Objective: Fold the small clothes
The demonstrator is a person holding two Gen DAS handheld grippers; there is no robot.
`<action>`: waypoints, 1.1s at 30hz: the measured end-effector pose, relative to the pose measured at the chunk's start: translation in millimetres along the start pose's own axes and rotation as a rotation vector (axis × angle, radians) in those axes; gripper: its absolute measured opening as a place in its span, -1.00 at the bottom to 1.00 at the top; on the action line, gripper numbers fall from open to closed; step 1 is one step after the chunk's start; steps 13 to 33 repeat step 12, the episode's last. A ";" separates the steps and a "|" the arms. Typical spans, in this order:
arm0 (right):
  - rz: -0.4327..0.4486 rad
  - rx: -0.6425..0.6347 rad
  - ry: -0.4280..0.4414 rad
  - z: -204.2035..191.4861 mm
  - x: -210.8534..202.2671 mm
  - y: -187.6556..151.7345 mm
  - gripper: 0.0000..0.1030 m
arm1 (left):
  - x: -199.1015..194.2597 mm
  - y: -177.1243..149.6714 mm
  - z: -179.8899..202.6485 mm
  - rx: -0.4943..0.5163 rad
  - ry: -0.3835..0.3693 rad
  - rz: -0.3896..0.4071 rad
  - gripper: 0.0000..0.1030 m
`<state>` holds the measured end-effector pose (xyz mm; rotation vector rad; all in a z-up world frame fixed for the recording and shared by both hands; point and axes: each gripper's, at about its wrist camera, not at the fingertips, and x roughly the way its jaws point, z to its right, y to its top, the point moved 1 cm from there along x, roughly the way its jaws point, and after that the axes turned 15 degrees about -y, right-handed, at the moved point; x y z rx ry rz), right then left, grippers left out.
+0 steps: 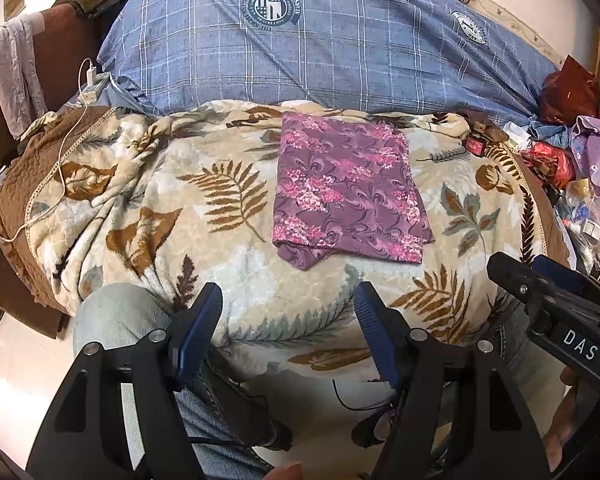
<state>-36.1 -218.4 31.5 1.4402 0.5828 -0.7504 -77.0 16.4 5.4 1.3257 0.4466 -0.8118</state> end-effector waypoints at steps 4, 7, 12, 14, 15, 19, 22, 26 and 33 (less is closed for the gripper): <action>0.012 0.008 0.008 0.5 0.8 5.1 0.51 | 3.5 6.0 1.2 0.000 0.002 0.012 0.32; 0.016 0.009 0.007 -0.2 4.1 8.6 0.51 | 6.8 10.4 -1.1 -0.011 -0.006 0.020 0.32; 0.023 0.014 0.044 -1.4 15.3 14.3 0.51 | 22.8 16.8 -7.1 0.000 -0.046 0.056 0.32; 0.023 0.014 0.044 -1.4 15.3 14.3 0.51 | 22.8 16.8 -7.1 0.000 -0.046 0.056 0.32; 0.023 0.014 0.044 -1.4 15.3 14.3 0.51 | 22.8 16.8 -7.1 0.000 -0.046 0.056 0.32; 0.023 0.014 0.044 -1.4 15.3 14.3 0.51 | 22.8 16.8 -7.1 0.000 -0.046 0.056 0.32; 0.023 0.014 0.044 -1.4 15.3 14.3 0.51 | 22.8 16.8 -7.1 0.000 -0.046 0.056 0.32; 0.023 0.014 0.044 -1.4 15.3 14.3 0.51 | 22.8 16.8 -7.1 0.000 -0.046 0.056 0.32; 0.023 0.014 0.044 -1.4 15.3 14.3 0.51 | 22.8 16.8 -7.1 0.000 -0.046 0.056 0.32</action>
